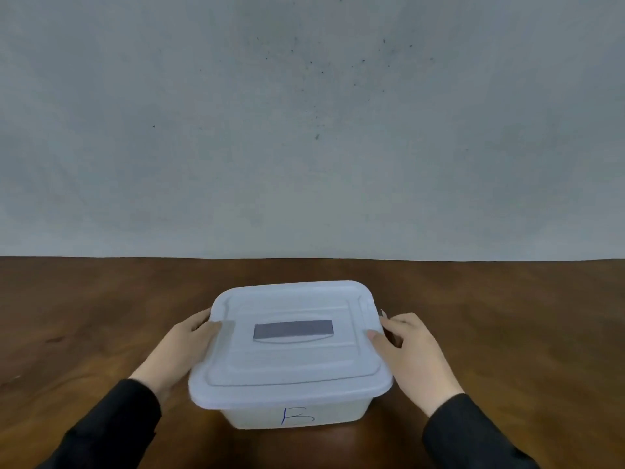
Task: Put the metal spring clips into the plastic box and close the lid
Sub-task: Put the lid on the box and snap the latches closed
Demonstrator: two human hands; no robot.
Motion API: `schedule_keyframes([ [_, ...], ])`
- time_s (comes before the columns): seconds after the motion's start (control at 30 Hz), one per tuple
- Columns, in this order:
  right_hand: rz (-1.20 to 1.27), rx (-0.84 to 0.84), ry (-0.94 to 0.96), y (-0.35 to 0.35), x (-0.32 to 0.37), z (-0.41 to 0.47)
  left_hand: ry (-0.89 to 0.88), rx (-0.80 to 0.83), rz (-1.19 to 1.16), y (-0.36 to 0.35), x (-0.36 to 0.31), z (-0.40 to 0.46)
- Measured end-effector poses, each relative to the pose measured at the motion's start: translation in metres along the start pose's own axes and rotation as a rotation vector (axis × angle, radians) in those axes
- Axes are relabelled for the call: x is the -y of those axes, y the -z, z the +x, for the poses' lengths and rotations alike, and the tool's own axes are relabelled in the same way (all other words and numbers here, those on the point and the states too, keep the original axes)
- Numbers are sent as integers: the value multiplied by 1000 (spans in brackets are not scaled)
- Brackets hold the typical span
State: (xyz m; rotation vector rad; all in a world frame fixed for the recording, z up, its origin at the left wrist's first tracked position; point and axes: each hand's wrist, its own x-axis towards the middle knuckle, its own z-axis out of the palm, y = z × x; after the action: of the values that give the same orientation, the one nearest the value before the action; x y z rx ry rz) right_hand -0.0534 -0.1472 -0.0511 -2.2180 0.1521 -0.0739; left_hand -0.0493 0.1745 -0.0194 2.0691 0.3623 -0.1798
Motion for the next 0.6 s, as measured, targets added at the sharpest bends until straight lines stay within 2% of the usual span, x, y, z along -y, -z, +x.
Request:
schedule_keyframes([
  [0.07,63,-12,-31,-2,-2,0,61,29,-126,1,3,-6],
  [0.17,266,56,-195,-3,-4,0,141,-50,-224,1,8,-11],
  [0.23,407,159,-296,-4,-4,-1,233,34,-359,-1,14,-15],
  [0.3,391,204,-277,-5,-5,-4,264,140,-417,-4,16,-20],
  [0.4,352,191,-136,-10,-3,-10,136,40,-250,-9,13,-19],
  [0.5,318,150,-86,-12,1,-12,47,-114,-48,-15,4,-16],
  [0.6,261,148,-62,-13,0,-10,12,-116,33,-17,5,-10],
])
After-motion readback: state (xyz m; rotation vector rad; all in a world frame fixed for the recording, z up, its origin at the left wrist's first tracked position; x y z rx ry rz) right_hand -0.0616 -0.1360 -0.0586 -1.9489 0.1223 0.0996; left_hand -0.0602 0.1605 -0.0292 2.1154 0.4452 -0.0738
